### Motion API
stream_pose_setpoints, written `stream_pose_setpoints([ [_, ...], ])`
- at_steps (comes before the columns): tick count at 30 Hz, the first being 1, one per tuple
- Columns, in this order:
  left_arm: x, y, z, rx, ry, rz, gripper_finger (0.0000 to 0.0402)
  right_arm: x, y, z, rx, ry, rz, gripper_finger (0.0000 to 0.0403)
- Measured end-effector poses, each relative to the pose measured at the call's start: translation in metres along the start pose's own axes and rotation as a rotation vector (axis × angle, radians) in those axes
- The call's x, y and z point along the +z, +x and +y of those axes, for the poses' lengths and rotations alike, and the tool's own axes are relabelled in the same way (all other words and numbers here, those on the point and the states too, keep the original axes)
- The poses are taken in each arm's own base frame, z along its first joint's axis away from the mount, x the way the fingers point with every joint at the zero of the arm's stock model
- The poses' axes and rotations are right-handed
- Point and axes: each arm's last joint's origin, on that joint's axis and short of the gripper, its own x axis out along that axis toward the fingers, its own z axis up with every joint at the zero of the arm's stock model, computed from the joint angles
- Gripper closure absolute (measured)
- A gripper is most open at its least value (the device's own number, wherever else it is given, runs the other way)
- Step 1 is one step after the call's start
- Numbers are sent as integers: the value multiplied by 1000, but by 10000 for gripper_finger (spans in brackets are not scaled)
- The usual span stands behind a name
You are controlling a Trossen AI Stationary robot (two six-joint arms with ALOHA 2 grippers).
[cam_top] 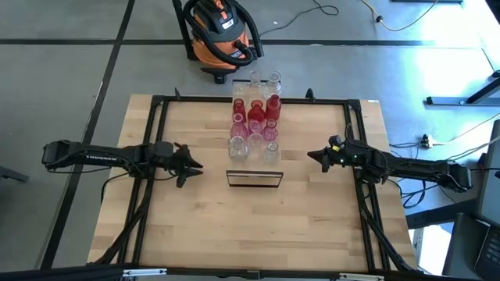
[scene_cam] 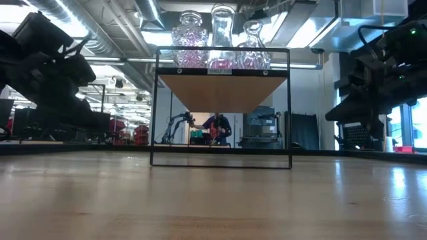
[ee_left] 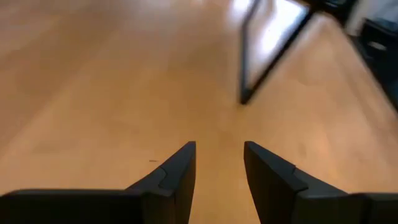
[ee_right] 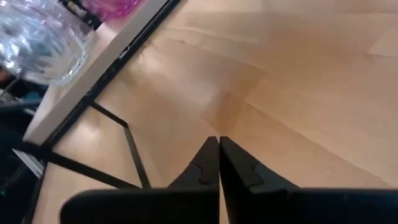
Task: Sort vases onto shelf
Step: Return to Home Position
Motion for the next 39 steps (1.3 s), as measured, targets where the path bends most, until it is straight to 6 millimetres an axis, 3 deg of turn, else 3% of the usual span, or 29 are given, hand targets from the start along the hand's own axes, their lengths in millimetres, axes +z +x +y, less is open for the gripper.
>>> stream_pose_setpoints([
  [4,-1,0,-6,-91,70,22,273,0,0,0,-3,23,-2,402],
  [15,-2,0,-7,-66,102,18,273,0,0,0,-3,23,-2,402],
  [23,3,0,-3,108,-259,-98,273,0,0,0,-4,22,-2,402],
  [39,4,0,-1,174,-252,-133,272,0,0,0,-5,22,-2,402],
])
